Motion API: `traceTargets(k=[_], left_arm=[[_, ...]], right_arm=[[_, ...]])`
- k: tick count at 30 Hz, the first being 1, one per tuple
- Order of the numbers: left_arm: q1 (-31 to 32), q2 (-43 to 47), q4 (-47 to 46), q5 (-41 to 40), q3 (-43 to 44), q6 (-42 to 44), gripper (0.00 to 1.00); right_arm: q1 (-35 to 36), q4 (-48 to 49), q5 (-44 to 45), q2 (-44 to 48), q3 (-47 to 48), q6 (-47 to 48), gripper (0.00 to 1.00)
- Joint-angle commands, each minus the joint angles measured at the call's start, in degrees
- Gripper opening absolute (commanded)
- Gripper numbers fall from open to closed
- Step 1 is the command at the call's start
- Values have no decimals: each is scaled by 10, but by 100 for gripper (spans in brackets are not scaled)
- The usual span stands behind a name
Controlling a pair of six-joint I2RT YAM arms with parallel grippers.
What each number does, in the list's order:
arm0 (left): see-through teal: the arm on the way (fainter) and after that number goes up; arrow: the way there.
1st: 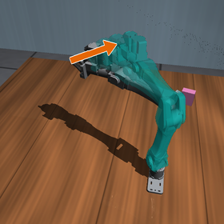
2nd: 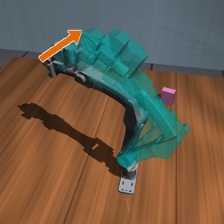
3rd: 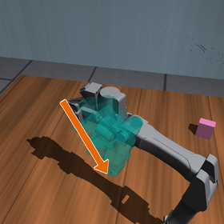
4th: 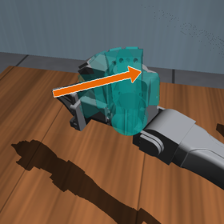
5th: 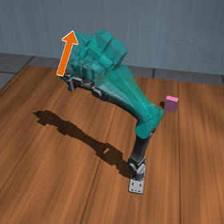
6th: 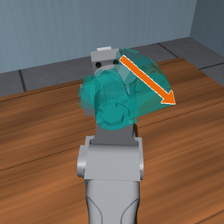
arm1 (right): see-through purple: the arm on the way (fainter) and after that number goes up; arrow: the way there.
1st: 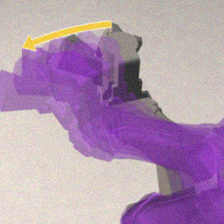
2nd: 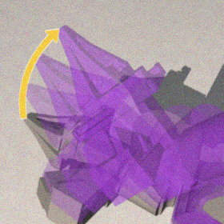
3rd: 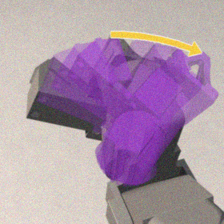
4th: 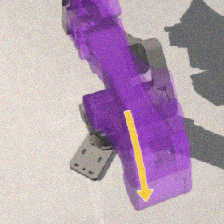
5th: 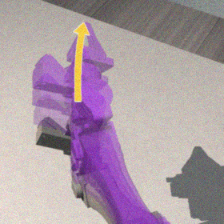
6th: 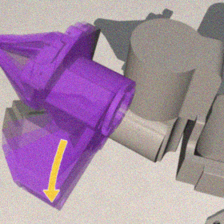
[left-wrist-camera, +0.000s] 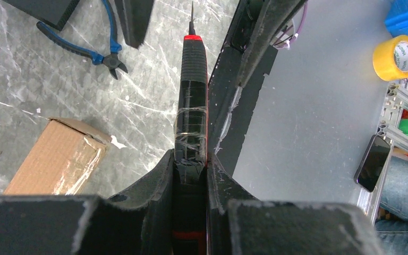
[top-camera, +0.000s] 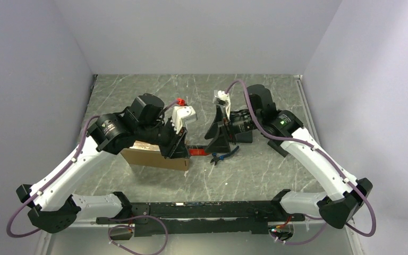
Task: Unpack the express box
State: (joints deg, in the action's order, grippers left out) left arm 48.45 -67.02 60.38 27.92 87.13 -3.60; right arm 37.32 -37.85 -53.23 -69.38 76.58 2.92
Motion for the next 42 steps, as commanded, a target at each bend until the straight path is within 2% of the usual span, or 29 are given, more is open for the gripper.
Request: traceTargets(k=[1,3,8,12,15,19,20,21,22,24,26,28,30,36,39,42], left_arm=[[0,0,-21,21,20,26,0],[0,-6,-22,22,23,27,0],[0,-11,-33,40,28,20,0],[-1,-16,-36,47,42,9,0],[-1,-18,-41,63,54,-2,0],[-1,-10,-47,46,59,-17,0],[-1,-7,-49,33,62,-26,0],[-1,-6,-52,18,68,-40,6],[-4,-3,-60,8,76,-56,18],[-12,3,-91,-4,88,-95,51],[-20,17,-135,-16,87,-135,70],[-21,38,-188,-44,69,-171,81],[-22,63,-233,-84,41,-204,88],[-22,155,-332,-239,-57,-286,99],[-22,194,-394,-276,-114,-319,99],[-22,207,-461,-268,-153,-331,99]], right_arm=[[1,85,-99,11,-29,-58,68],[2,113,-115,9,-45,-79,62],[7,134,-118,11,-62,-88,61],[14,125,-112,11,-65,-78,55],[20,112,-95,8,-66,-61,38],[21,138,-69,21,-80,-77,0],[20,158,-59,29,-89,-91,0],[19,182,-46,39,-100,-108,0],[19,204,-32,49,-110,-123,0],[18,264,-3,73,-136,-163,0],[15,338,33,100,-165,-221,0],[14,424,66,113,-192,-288,0],[13,491,76,112,-202,-347,0],[14,667,108,105,-222,-492,0],[14,711,116,93,-220,-532,0],[14,771,112,67,-215,-578,0]])
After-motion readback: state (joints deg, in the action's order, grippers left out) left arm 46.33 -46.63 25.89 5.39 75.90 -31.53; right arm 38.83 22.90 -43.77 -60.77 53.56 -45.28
